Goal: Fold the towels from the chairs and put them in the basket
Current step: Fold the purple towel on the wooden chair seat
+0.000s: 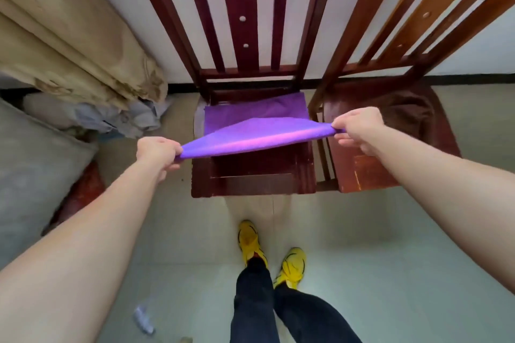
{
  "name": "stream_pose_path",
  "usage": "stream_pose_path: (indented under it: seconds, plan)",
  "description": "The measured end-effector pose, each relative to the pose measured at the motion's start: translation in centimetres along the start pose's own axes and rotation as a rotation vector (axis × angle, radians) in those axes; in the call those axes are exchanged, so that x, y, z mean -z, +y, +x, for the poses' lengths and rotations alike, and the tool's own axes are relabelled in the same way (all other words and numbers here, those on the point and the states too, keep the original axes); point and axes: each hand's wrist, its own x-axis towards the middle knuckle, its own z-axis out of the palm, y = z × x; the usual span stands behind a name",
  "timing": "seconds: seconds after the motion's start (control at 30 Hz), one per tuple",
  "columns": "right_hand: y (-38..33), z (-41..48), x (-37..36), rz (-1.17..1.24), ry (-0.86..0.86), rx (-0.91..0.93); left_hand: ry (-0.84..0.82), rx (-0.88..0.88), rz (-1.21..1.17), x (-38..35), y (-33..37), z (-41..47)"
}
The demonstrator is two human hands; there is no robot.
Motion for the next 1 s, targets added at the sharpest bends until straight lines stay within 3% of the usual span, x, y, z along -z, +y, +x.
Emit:
stream_pose_path:
  seconds: [0.27,0.37,0.67,1.0]
  plan:
    - [11.9,0.2,-2.5,-0.291,-0.020,-0.181,-0.010,0.303,-0.045,-3.7,-12.4,-2.9]
    - [14.0,0.3,-2.8,-0.265,0.000,-0.206,-0.018,0.378,-0.049,-4.2,-13.9,-3.1]
    - [7.4,5.2,-5.4,0.110,0.056,-0.215,-0.076,0.318,-0.243,-4.9,-6.0,3.4]
    - [1.6,15.2,-10.5,0.197,0.080,-0.273,-0.166,0.323,-0.294,-9.4,0.5,14.8]
